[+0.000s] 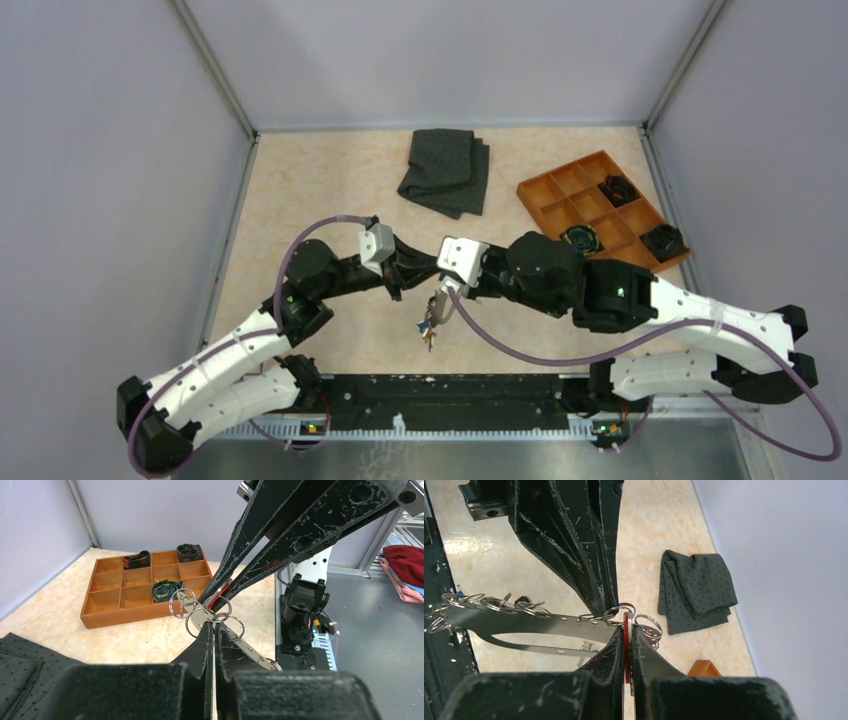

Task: Remove the keys from the keyring
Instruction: Remove the key from the keyring.

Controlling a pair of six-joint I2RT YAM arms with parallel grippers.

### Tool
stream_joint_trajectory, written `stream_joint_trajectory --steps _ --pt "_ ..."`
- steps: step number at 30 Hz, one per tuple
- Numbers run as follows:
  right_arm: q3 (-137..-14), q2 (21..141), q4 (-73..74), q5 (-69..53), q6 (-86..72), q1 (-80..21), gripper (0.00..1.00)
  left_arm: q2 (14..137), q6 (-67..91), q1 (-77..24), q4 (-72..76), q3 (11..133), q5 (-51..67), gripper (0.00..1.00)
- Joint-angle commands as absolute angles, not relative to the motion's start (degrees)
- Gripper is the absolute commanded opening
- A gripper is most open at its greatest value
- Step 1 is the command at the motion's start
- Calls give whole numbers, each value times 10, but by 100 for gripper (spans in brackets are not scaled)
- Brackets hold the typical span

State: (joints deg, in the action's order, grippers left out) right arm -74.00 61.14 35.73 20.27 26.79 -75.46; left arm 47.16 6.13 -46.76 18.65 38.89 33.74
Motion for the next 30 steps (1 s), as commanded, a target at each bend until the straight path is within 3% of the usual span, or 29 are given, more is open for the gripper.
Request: stream_joint_trajectory --steps 1,18,30 --pt "-763 607 317 262 267 -730 0 448 84 -484 251 387 439 0" --pt "-766 596 305 218 272 -730 0 452 90 -484 253 380 425 0" --pt "-752 562 286 103 285 -730 0 447 106 -484 234 374 354 0"
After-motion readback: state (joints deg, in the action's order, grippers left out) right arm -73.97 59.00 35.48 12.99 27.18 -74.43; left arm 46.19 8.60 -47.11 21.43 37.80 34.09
